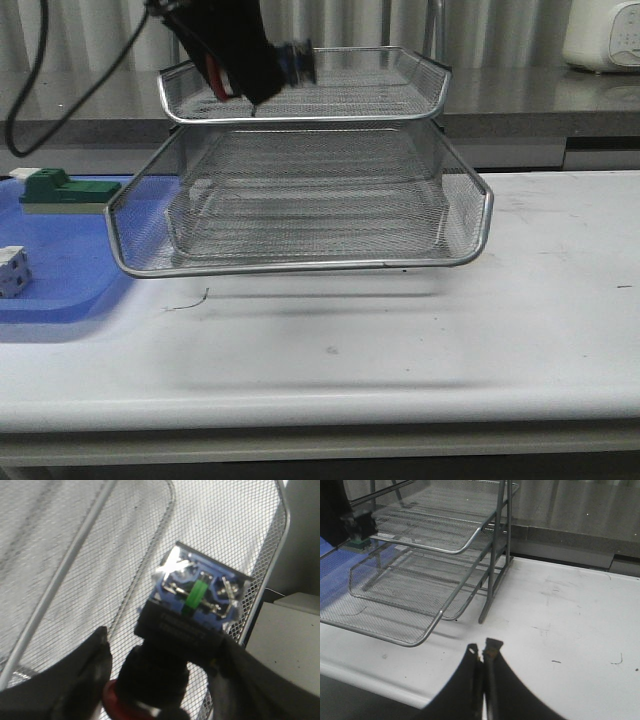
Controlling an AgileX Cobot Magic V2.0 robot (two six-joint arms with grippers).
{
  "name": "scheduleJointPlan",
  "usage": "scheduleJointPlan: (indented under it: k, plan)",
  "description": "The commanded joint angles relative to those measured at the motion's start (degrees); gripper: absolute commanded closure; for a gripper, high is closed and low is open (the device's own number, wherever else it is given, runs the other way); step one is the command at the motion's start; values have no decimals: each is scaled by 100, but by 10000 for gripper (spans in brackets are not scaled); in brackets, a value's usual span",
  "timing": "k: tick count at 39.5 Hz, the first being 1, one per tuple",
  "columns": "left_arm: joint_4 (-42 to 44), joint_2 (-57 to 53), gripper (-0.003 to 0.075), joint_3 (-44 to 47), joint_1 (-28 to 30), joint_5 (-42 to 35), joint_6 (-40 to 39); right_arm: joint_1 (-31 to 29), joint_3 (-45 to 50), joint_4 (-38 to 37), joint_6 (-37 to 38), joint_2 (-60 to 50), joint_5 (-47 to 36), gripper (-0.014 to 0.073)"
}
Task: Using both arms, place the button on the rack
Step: 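Lower the button into the pulled-out middle tray with the left gripper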
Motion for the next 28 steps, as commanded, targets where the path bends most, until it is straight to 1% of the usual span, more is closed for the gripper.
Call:
scheduleJointPlan:
  k: [1, 11, 20, 22, 25, 26, 28]
  plan:
    - [-156, -77, 623, -138, -161, -86, -70, 7, -142, -40, -23, 57, -470, 654]
    - [-11, 298, 622, -138, -213, -856, -70, 7, -142, -40, -23, 57, -470, 654]
    - [49, 528, 615, -138, -213, -1050, -70, 7, -142, -40, -23, 57, -470, 654]
    - [49, 528, 591, -138, -213, -1118, -70, 7, -142, -40, -23, 57, -470, 654]
    - [49, 528, 528, -138, -213, -1155, -70, 7, -142, -40, -23, 57, -470, 654]
    - [49, 528, 470, -138, -213, -1143, -70, 7, -142, -40, -23, 57, -470, 654]
    - [49, 538, 392, -138, -213, -1129, -79, 7, -142, -40, -23, 57, -470, 654]
